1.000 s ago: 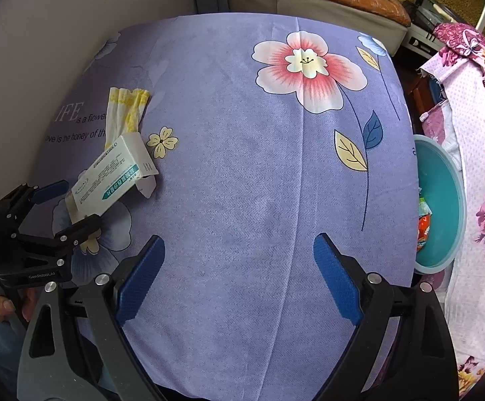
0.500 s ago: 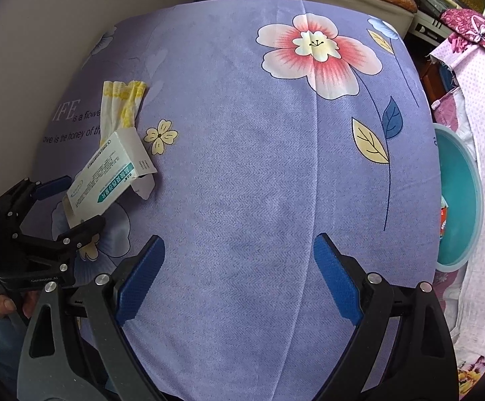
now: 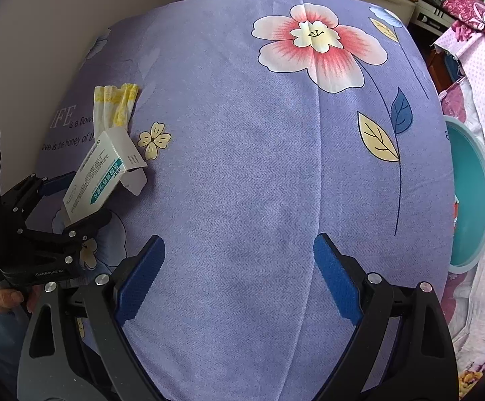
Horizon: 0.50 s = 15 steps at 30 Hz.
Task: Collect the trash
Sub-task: 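Close the left gripper on the white medicine box and lift it, then grasp the yellow-white sanitary pad with the right gripper while the left gripper holds the box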
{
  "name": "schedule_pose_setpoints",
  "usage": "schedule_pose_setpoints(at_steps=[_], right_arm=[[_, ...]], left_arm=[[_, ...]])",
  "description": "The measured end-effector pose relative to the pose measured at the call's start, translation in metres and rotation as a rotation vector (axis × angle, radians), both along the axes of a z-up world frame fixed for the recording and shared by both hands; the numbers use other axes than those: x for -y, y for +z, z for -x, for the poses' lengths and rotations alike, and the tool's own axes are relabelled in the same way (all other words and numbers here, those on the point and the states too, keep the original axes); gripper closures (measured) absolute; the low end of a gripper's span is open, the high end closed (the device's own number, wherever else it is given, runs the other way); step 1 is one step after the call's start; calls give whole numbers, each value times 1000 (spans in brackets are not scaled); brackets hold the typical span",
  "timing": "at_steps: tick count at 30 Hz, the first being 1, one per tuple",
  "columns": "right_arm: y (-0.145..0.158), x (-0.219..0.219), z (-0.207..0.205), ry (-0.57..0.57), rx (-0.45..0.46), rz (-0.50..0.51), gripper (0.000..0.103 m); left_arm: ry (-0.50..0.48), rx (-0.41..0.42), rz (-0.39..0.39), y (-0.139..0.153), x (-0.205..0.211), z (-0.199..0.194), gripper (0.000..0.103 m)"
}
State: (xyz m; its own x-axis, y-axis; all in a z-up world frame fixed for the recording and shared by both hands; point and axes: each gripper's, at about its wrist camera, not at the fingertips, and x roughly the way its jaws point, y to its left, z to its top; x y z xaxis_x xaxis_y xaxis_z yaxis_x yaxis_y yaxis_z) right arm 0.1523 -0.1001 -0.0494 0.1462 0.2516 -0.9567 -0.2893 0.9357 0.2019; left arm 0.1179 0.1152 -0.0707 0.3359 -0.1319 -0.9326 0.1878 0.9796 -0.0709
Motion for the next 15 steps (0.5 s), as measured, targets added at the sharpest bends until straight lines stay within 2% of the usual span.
schedule_pose_setpoints(at_steps=[4, 9, 15], right_arm=[[-2, 1, -2, -2, -5, -3, 17], [-2, 1, -2, -3, -6, -1, 17], [0, -9, -5, 17, -1, 12, 17]], left_arm=[[13, 14, -5, 3, 2, 1, 32], [78, 52, 66, 20, -11, 4, 33], [215, 102, 110, 39, -54, 12, 33]])
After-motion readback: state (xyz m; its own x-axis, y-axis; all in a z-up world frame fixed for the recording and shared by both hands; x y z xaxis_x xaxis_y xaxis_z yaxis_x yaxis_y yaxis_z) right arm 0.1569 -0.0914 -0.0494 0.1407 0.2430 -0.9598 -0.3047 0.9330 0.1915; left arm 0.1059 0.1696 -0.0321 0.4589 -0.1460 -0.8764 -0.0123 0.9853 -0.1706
